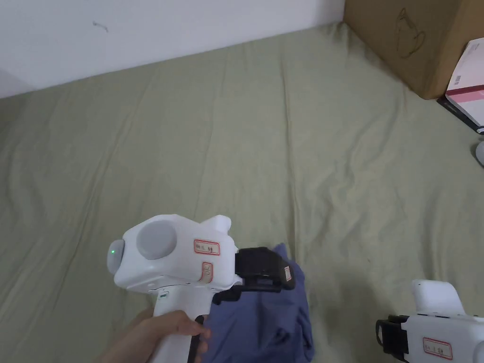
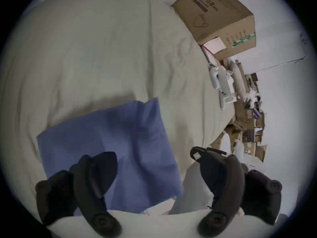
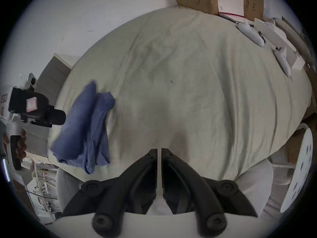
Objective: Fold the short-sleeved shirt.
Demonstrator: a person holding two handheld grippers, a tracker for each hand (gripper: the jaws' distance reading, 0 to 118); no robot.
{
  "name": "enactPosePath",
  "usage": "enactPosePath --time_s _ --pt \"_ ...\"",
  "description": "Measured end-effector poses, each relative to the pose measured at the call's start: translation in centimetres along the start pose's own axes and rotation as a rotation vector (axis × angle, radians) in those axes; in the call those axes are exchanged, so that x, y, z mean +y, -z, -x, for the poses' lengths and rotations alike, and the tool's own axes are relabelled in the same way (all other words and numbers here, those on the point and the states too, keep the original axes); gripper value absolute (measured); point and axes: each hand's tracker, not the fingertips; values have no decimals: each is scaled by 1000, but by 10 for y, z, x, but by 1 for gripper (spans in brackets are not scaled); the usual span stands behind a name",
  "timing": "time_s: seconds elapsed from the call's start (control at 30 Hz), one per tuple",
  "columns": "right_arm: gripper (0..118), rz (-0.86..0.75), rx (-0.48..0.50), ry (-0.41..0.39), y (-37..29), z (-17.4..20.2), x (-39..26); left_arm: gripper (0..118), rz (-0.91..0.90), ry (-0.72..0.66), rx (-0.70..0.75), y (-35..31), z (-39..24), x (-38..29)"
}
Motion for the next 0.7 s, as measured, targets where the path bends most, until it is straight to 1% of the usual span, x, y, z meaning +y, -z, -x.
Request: enactPosePath --time_s 0.07,0.1,0.13,0.17,0.2,0.23,0.27,0.33,0.43,0.53,0.6,0.7 --pt "5 -8 5 -7 -3 3 1 103 -45 -5 -10 -15 4 -3" --pt "5 -13 8 -9 -3 4 3 92 -60 -5 -1 -22 10 -5" --pt "5 -16 9 -12 -3 5 4 69 -93 -12 13 -29 16 -7" --pt "5 -19 9 -18 -3 7 5 33 -138 -16 19 -37 22 -10" --pt "5 -22 8 -23 -3 9 5 1 -159 -10 20 -40 29 -12" --pt "5 -24 6 -27 -2 11 6 1 -152 -4 42 -38 36 -15" --pt "5 -25 7 -30 -1 13 7 1 -145 10 107 -34 43 -18" --pt "5 -24 9 -35 1 15 8 1 -127 -4 143 -20 52 -26" --pt "5 -21 7 -38 3 20 8 1 -104 -59 61 0 58 -33" --pt "5 -16 9 -37 4 21 8 1 -91 -24 10 21 46 -34" --pt "5 -13 9 -40 5 21 7 1 -82 -25 11 33 32 -32" --pt "5 -11 3 -44 4 20 6 1 -65 52 78 49 13 -37"
